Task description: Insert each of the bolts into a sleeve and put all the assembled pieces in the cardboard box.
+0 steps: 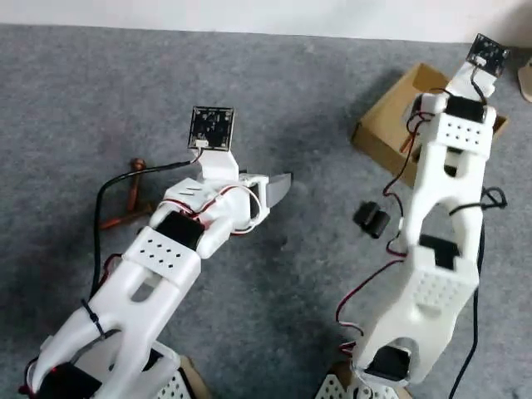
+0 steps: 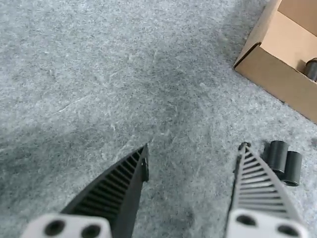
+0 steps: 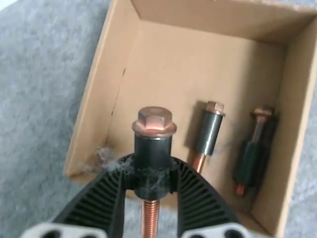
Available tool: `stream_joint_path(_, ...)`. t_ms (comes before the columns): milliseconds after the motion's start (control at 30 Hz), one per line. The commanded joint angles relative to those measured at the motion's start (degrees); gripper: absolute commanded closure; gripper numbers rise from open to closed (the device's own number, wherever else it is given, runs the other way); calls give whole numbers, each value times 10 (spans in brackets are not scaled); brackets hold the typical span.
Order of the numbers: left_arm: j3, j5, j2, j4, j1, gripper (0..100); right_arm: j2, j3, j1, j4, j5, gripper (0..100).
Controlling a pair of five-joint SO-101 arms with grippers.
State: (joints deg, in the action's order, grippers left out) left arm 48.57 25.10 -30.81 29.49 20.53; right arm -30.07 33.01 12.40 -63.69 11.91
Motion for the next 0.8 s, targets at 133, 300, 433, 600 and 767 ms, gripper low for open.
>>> stream_joint_path(133,-15,2,0,-1,-5,726,-108,167,8,-2,7,994)
stream_joint_path(300,-15,2,0,-1,-5,726,-192,262,9,-2,7,994)
stream_joint_path(433,-12,2,0,-1,-5,726,-242,324,9,-2,7,994)
stream_joint_path(600,-10,2,0,-2,-3,726,-287,357,18,-1,7,994)
stream_joint_path(767,-10,2,0,-2,-3,726,-317,356,28,1,12,994)
